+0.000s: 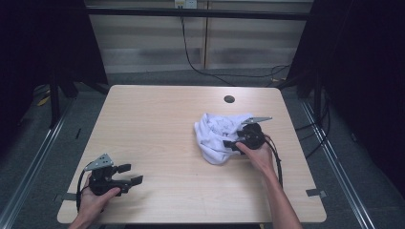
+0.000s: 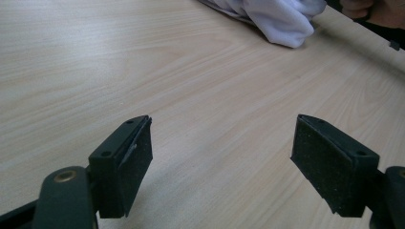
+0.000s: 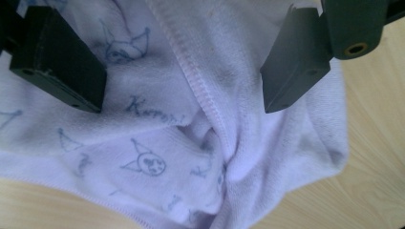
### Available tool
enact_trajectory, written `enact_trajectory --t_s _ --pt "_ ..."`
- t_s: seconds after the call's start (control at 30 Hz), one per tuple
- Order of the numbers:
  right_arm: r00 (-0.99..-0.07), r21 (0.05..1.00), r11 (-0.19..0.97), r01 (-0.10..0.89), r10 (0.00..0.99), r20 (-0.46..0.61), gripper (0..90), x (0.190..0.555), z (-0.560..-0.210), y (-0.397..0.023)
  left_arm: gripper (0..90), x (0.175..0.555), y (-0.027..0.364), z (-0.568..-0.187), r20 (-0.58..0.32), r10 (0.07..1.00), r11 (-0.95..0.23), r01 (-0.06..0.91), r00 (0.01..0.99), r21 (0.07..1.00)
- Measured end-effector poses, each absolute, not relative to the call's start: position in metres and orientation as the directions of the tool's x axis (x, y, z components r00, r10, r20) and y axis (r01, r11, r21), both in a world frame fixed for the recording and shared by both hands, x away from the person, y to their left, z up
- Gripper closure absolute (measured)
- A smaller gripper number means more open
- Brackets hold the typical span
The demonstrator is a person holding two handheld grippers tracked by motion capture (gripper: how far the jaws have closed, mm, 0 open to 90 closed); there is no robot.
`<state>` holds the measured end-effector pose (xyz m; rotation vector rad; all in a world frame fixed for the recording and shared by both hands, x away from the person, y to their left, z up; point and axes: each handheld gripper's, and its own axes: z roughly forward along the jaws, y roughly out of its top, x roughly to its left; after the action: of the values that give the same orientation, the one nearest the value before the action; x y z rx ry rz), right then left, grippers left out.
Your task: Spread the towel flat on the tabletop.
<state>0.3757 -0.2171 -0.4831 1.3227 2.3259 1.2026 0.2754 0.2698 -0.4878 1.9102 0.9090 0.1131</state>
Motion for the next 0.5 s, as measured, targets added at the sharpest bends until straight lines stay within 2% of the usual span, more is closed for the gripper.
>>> enact_trajectory --t_s 0.13,0.17,0.2,0.27,0.3,0.33,0.47,0.5 --pt "-0.573 0.724 0.281 0.630 0.798 0.189 17.0 0.378 -0.492 -0.211 21.4 0.275 0.272 -0.487 -0.292 0.638 -0.237 0.542 0.713 0.806" --pt "-0.570 0.718 0.311 0.622 0.809 0.144 24.6 0.377 -0.497 -0.207 21.4 0.275 0.272 -0.487 -0.293 0.638 -0.233 0.542 0.712 0.807" --pt "-0.570 0.718 0.311 0.622 0.809 0.144 24.6 0.377 -0.497 -0.207 21.4 0.275 0.273 -0.487 -0.292 0.638 -0.233 0.540 0.712 0.808" --pt "-0.559 0.721 0.318 0.616 0.821 0.116 36.8 0.372 -0.500 -0.205 21.4 0.275 0.274 -0.486 -0.294 0.641 -0.225 0.539 0.709 0.812" --pt "-0.559 0.721 0.318 0.616 0.821 0.116 36.8 0.372 -0.500 -0.205 21.4 0.275 0.274 -0.486 -0.294 0.641 -0.225 0.539 0.709 0.812" --pt "-0.562 0.728 0.319 0.607 0.820 0.110 44.9 0.369 -0.501 -0.205 21.4 0.275 0.274 -0.486 -0.290 0.642 -0.228 0.538 0.709 0.811" --pt "-0.573 0.722 0.325 0.610 0.811 0.120 51.8 0.364 -0.500 -0.204 21.4 0.274 0.273 -0.486 -0.289 0.639 -0.233 0.538 0.712 0.810" --pt "-0.588 0.725 0.330 0.604 0.799 0.127 55.8 0.359 -0.500 -0.201 21.5 0.274 0.272 -0.487 -0.292 0.638 -0.234 0.541 0.712 0.808"
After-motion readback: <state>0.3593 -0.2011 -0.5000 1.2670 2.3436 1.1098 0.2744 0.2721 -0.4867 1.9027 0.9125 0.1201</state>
